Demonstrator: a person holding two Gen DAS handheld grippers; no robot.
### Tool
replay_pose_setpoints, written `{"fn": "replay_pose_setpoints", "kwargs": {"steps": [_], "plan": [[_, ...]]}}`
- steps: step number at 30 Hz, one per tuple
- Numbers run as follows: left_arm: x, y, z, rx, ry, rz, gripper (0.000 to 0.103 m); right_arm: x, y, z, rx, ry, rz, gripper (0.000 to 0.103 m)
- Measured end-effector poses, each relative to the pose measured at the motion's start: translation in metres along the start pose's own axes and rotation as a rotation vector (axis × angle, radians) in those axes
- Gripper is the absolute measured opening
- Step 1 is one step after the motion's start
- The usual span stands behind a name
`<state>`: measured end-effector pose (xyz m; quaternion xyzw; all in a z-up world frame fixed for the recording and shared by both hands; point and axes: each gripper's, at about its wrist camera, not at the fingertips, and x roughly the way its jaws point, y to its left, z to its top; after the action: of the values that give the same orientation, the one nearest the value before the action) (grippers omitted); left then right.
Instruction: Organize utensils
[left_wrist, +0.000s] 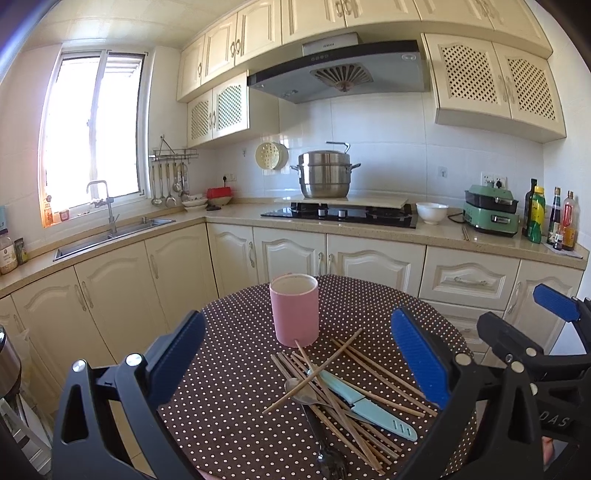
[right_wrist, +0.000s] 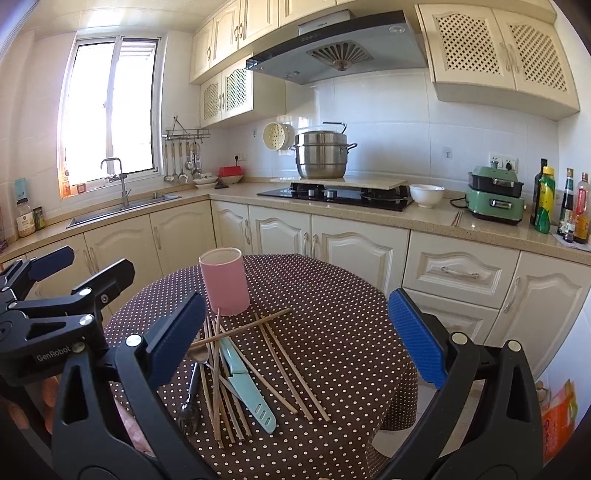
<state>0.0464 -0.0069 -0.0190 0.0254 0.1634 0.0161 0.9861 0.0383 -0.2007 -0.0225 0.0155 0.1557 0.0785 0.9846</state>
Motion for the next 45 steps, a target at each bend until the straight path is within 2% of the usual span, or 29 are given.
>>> {"fn": "replay_pose_setpoints", "kwargs": {"steps": [4,10,13,17,22,33,35,37,39,45], "plan": [[0.022,0.000,-0.005,0.006,0.072,-0.015,0.099,0.016,-0.003,-0.004,-0.004,0.044,0.009,0.097],[0.069,0.003,-0.016,0.005,0.227,-0.097,0.099,0.054,-0.008,-0.013,-0.010,0.149,0.026,0.097],[0.095,0.009,-0.027,0.004,0.317,-0.135,0.097,0.076,-0.012,-0.021,-0.020,0.211,0.035,0.089],[0.132,0.017,-0.044,-0.004,0.451,-0.204,0.072,0.100,-0.018,-0.031,-0.021,0.275,0.043,0.077],[0.164,0.011,-0.057,0.039,0.537,-0.237,0.054,0.130,-0.022,-0.043,-0.027,0.353,0.069,0.059],[0.220,-0.049,-0.049,0.241,0.656,-0.287,0.042,0.179,-0.027,-0.054,-0.045,0.479,0.086,0.055],[0.231,-0.053,-0.051,0.255,0.683,-0.288,0.037,0.184,-0.031,-0.053,-0.044,0.490,0.087,0.055],[0.244,-0.057,-0.052,0.268,0.706,-0.258,0.033,0.190,-0.034,-0.054,-0.048,0.510,0.093,0.055],[0.254,-0.062,-0.051,0.295,0.712,-0.235,0.032,0.195,-0.036,-0.055,-0.050,0.532,0.103,0.055],[0.289,-0.074,-0.055,0.325,0.796,-0.244,0.020,0.215,-0.035,-0.057,-0.076,0.599,0.133,0.055]]}}
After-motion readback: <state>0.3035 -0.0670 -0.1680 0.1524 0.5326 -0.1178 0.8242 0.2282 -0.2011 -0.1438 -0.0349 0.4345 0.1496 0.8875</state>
